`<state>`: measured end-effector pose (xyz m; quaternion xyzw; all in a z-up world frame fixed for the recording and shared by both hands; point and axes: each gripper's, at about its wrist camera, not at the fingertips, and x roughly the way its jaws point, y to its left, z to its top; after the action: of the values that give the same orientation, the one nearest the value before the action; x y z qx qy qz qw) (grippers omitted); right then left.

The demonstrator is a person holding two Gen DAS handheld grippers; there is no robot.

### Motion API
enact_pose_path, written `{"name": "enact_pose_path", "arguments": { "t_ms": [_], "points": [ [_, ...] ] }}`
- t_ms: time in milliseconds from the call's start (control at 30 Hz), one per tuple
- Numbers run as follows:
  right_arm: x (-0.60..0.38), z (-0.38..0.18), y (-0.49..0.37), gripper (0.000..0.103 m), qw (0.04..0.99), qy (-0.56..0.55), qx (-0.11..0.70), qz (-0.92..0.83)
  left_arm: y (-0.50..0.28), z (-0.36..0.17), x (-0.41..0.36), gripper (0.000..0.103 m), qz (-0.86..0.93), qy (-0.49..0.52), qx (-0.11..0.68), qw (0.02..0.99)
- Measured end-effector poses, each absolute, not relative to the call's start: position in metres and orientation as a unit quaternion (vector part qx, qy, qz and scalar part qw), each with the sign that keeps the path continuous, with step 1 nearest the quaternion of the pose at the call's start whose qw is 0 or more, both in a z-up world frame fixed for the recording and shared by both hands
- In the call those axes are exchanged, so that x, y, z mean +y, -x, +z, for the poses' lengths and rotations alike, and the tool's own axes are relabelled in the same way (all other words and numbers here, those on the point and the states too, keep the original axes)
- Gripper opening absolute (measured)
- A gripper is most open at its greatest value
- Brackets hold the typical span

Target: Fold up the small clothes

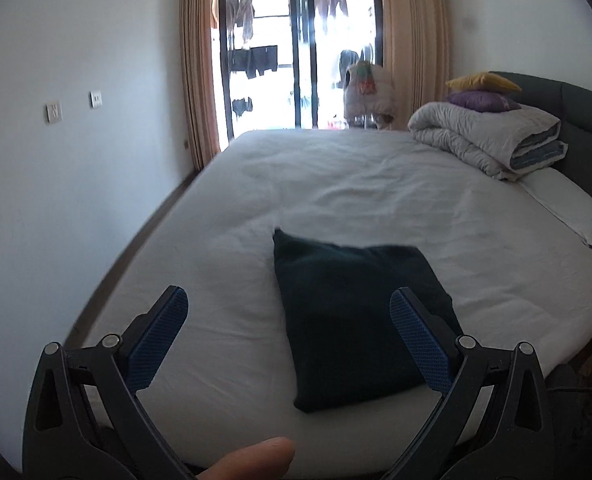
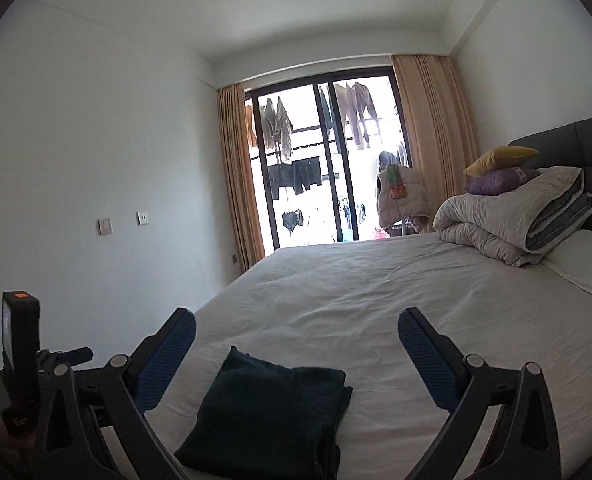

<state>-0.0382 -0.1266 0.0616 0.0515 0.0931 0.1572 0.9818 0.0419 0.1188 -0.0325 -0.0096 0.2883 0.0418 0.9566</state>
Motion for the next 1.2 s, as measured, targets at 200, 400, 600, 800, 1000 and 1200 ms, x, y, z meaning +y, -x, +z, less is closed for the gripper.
{"name": "enact_pose_path", "arguments": {
  "t_ms": [200,400,600,800,1000,1200],
  "points": [
    [-0.117,0.004,0.021,0.103,0.973,-0.034,0.195,0.118,-0.058,-0.082,0.119,0.103,0.057,0.023,0.347,0.936],
    [-0.111,-0.034,0.011,0.103,0.956,-0.03,0.273,0.102,-0.079,-0.111,0.126,0.103,0.06,0.026,0.371,0.926],
    [-0.096,-0.051,0.005,0.103,0.944,-0.013,0.311,0.105,-0.093,-0.131,0.129,0.103,0.057,0.035,0.393,0.917],
    [-0.09,-0.058,-0.001,0.103,0.94,-0.006,0.328,0.1,-0.096,-0.139,0.132,0.103,0.059,0.035,0.401,0.913],
    [-0.091,-0.066,-0.006,0.103,0.934,-0.013,0.346,0.095,-0.094,-0.14,0.131,0.103,0.062,0.035,0.406,0.911],
    [-0.091,-0.071,-0.009,0.103,0.931,-0.011,0.352,0.097,-0.097,-0.142,0.13,0.103,0.063,0.034,0.409,0.91]
  ]
}}
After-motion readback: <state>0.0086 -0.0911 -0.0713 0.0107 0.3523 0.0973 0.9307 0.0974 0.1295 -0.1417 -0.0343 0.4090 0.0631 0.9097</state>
